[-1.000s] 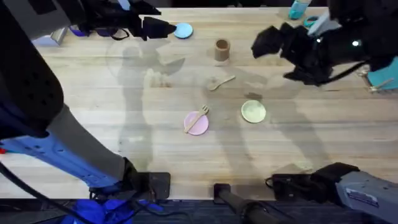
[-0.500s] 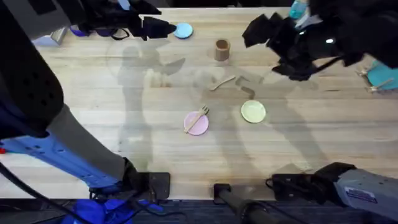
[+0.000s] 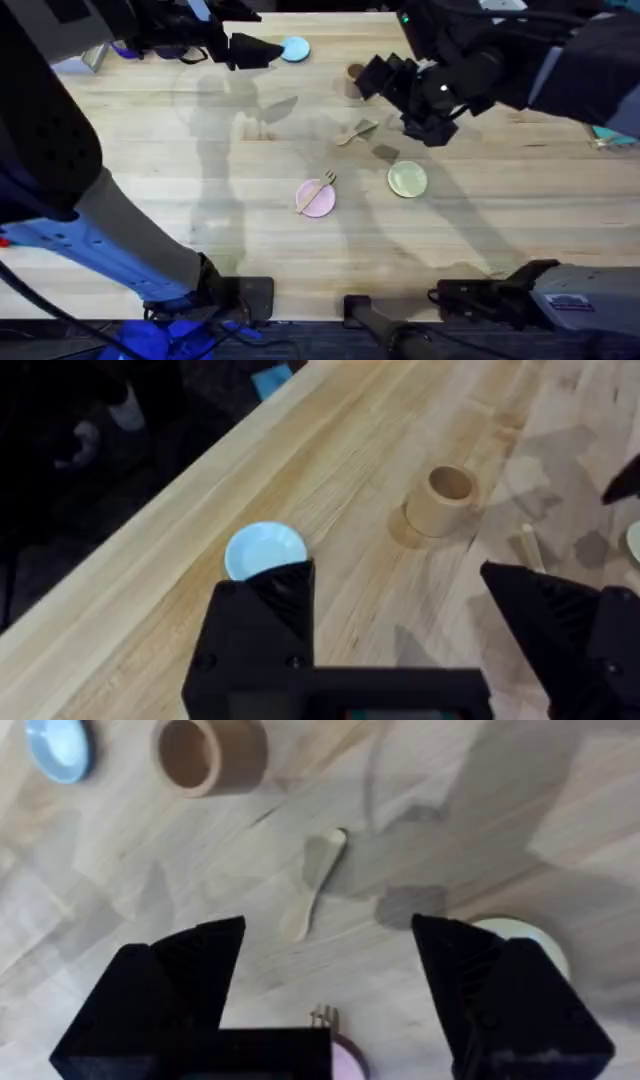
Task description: Pick up a utensil and set it on the pink plate, then put the other utensil in the container.
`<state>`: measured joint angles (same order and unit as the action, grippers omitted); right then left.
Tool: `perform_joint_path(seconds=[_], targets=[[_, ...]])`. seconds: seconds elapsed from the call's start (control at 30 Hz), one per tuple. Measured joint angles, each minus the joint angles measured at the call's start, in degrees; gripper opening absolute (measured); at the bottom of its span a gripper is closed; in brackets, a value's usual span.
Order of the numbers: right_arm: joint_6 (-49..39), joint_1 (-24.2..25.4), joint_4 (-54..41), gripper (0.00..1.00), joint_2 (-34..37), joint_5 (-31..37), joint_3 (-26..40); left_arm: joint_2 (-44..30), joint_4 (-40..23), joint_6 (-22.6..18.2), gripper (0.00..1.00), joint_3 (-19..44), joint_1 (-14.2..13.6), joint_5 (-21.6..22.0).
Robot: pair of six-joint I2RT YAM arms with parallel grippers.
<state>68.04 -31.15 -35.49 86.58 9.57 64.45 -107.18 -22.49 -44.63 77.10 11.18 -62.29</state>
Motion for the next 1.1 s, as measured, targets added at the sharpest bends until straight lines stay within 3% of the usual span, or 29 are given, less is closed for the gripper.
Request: perform_joint_path(seconds=[0.17, 0.4, 0.77, 1.1], targets=[[1.03, -1.74, 4.17, 0.997, 1.55, 0.17, 0.00, 0.00, -0.71, -4.38, 0.992, 0.00, -0.01, -4.23], [2.53, -2.58, 6.46, 0.997, 4.86, 0.17, 0.00, 0.00, -2.67, -6.03, 0.992, 0.00, -0.02, -6.77], [6.25, -4.42, 8.47, 0.990, 8.87, 1.85, 0.00, 0.00, -4.21, -6.43, 0.992, 0.00, -0.01, -7.19], [10.61, -6.63, 9.16, 0.910, 12.46, 3.77, 0.01, 0.00, -4.34, -6.42, 0.992, 0.00, -0.02, -7.19]])
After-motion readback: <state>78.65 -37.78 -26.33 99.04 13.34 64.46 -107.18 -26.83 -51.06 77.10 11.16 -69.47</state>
